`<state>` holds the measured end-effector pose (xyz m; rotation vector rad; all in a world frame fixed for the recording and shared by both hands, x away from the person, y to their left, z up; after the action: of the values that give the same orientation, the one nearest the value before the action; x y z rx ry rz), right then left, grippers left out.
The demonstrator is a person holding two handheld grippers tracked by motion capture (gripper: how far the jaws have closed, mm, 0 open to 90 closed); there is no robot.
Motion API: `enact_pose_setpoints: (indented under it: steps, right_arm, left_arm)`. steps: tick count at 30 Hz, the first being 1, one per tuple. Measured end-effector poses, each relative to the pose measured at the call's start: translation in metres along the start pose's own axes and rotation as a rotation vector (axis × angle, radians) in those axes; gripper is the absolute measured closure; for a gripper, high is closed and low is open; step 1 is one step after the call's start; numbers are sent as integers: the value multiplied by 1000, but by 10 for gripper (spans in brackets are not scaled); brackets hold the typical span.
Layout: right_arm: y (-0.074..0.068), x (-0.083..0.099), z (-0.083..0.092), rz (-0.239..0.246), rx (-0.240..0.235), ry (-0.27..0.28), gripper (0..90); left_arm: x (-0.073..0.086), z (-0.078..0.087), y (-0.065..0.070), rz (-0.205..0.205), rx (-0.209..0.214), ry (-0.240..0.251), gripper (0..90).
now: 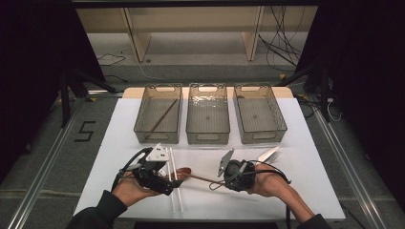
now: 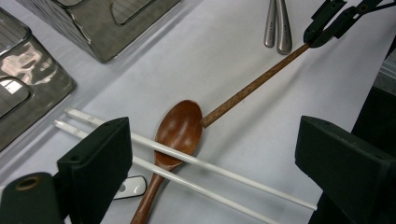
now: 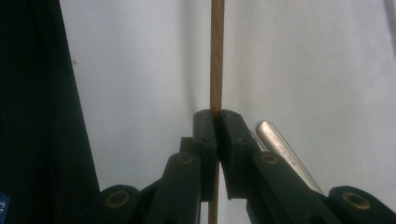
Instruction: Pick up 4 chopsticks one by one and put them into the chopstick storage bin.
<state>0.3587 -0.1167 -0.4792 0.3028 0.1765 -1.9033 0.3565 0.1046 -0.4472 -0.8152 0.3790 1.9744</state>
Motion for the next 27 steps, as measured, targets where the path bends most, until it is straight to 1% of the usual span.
enact_pose_setpoints:
  steps: [1, 9, 12, 13, 14, 15, 16, 17, 19, 21, 22, 23, 26, 27]
  right_arm:
    - [0, 0, 1, 1, -1, 2, 860]
    - [-4, -4, 8, 15, -1, 16, 860]
    - [-5, -5, 10, 22, -2, 21, 860]
    - [-5, -6, 10, 25, 1, 28, 860]
    - [-6, -6, 11, 9, 1, 27, 860]
    - [-6, -6, 11, 14, -1, 25, 860]
    - [-7, -6, 12, 9, 1, 25, 860]
    - [-6, -7, 12, 27, 1, 29, 859]
    - [-7, -7, 12, 25, 1, 32, 860]
    - [-8, -8, 14, 14, 0, 30, 860]
    - [-7, -8, 14, 29, 2, 39, 860]
    - [-8, -9, 14, 33, 3, 42, 859]
    - [-9, -10, 15, 31, 1, 44, 860]
    - [-10, -10, 15, 27, 2, 47, 860]
  left_arm:
    - [-1, -1, 0, -10, 3, -7, 111]
    - [-8, -10, 6, -47, 36, -37, 130]
    - [-12, -14, 8, -71, 52, -53, 138]
    - [-13, -14, 8, -88, 58, -62, 143]
    - [-15, -16, 9, -94, 60, -65, 147]
    - [-16, -16, 10, -109, 61, -75, 152]
    - [-17, -17, 10, -117, 62, -80, 154]
    - [-18, -17, 10, -130, 65, -87, 155]
    - [-20, -19, 11, -140, 78, -98, 162]
    - [-22, -21, 11, -162, 79, -119, 163]
    - [-22, -22, 11, -169, 77, -129, 164]
    - [-23, -23, 12, -183, 78, -140, 163]
    - [-25, -25, 12, -211, 82, -157, 184]
    - [-25, -26, 12, -212, 83, -160, 189]
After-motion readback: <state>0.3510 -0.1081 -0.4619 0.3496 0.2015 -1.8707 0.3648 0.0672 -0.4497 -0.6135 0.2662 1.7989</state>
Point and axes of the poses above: each handheld gripper's, and its own axes: z roughly backward along the jaws, x roughly out of its underside, y roughly to its right, the point moved 6 cm from there along -z, roughly forward along the jaws, and after that the axes turned 8 degrees about -z, right-handed, at the moved point
